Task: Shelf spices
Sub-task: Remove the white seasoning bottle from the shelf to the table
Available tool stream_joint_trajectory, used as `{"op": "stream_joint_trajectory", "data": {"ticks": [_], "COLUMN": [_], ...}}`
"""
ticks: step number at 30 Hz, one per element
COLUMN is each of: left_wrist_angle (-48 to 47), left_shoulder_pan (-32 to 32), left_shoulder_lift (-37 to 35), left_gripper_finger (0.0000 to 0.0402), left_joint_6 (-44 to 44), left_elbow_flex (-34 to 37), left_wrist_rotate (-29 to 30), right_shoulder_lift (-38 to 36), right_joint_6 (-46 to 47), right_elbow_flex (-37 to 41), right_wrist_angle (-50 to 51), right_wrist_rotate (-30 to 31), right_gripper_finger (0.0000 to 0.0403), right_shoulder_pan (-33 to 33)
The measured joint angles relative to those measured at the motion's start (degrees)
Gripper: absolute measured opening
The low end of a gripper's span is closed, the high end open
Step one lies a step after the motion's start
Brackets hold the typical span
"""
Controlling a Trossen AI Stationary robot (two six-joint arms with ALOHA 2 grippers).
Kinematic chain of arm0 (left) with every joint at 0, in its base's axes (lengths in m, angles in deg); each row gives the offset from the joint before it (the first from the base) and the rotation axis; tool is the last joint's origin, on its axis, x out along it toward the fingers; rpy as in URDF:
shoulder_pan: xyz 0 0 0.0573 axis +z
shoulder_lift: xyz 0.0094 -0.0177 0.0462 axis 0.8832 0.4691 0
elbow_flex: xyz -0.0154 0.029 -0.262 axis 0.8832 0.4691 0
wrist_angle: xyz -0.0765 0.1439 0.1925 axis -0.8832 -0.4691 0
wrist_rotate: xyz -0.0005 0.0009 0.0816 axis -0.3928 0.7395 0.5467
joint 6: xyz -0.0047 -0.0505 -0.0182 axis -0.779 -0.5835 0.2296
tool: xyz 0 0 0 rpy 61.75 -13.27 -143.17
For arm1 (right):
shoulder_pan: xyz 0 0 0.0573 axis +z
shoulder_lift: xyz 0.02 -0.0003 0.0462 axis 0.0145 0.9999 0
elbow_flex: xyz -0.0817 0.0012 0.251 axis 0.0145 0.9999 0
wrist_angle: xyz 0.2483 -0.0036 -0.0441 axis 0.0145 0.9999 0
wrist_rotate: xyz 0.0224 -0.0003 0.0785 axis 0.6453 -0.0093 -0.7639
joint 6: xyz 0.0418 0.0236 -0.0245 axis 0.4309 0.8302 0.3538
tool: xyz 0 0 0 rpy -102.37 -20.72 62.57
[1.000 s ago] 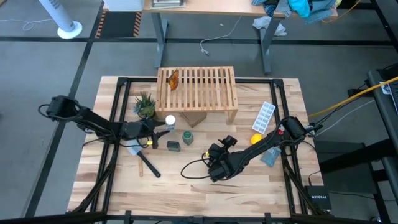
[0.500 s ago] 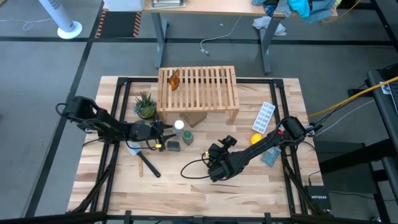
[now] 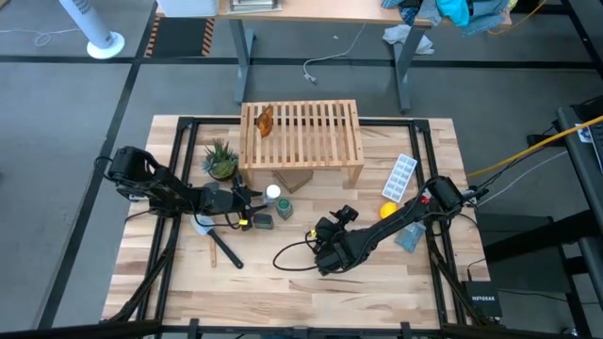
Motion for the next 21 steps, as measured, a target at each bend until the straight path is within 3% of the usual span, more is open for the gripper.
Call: {"op": "stream_joint_trajectory", "data": {"ticks": [21], "left_wrist_angle": [-4.0], "left_shoulder_pan": [0.0], "left_shoulder_lift": [-0.2], "left_gripper_finger": [0.0198], "left_joint_6": [-2.7], "left_elbow_flex": [0.5], "left_wrist_rotate": [-1.8], "right_shoulder_lift": [0.0], "right_joint_6": [0.0], "right_elbow_flex": [0.0], "right_wrist_angle": [-0.4], "right_wrist_rotate": [-2.0], "right_gripper_finger": [0.0303], "right_shoulder_pan": [0.0]}}
